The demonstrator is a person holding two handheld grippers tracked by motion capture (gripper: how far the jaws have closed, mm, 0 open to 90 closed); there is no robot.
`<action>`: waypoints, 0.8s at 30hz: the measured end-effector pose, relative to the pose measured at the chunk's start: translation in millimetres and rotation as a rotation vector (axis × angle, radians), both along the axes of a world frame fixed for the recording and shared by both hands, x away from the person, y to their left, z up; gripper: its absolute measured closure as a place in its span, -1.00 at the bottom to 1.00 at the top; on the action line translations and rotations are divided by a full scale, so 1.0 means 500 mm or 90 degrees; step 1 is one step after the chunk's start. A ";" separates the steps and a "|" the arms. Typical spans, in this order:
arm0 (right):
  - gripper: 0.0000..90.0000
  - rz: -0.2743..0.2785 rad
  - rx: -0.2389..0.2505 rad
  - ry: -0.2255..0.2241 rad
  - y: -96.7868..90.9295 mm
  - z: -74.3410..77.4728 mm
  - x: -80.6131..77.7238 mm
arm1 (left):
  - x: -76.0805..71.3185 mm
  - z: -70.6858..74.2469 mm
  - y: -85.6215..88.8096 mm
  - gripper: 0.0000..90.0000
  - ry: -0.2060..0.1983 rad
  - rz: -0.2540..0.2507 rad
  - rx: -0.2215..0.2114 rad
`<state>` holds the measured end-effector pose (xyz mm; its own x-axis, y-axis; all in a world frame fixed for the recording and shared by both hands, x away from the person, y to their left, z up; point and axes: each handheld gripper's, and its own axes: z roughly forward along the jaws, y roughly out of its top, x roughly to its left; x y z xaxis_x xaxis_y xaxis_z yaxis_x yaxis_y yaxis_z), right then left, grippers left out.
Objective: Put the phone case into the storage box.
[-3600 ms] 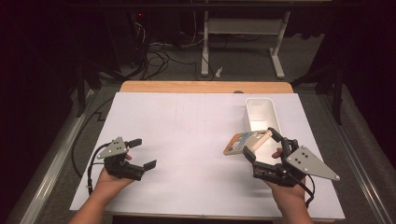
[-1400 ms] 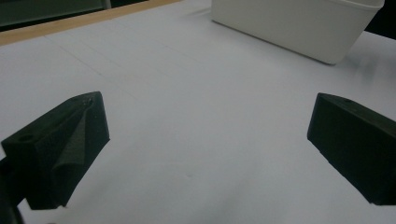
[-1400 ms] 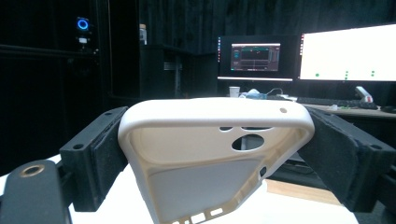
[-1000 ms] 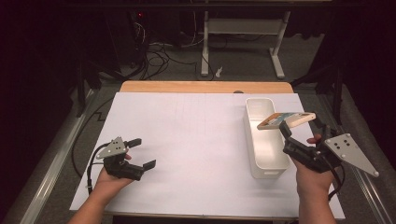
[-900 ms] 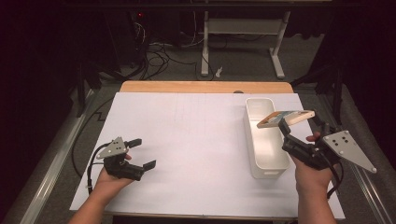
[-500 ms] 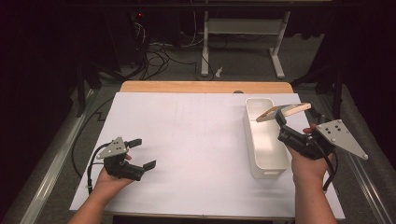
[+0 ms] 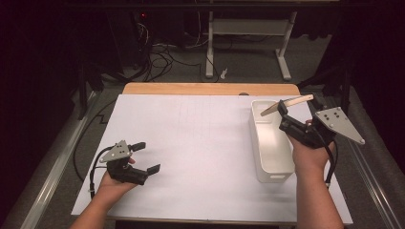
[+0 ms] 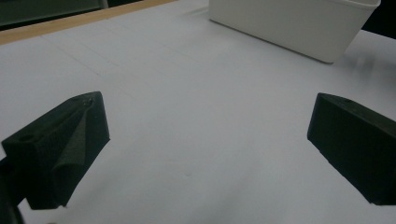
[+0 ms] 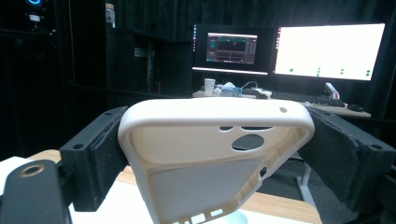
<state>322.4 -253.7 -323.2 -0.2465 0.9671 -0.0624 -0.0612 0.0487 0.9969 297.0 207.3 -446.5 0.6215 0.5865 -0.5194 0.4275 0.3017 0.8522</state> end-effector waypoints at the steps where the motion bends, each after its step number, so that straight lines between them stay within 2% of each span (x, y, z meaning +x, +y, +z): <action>1: -0.72 -0.001 0.000 0.002 0.002 -0.001 0.004 | 0.000 0.000 0.000 -0.99 0.000 0.000 0.000; 8: -0.72 -0.011 -0.006 0.019 0.016 -0.010 0.033 | 0.000 0.000 0.002 -0.99 0.000 -0.002 0.001; 24: -0.72 -0.052 -0.003 0.066 0.025 -0.037 0.091 | 0.001 0.000 0.001 -0.99 0.002 -0.003 -0.003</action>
<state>367.7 -241.4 -341.5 -0.1727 0.9839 -0.0459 0.0459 0.0546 0.9975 297.4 207.8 -446.5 0.6222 0.5814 -0.5242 0.4319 0.3036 0.8493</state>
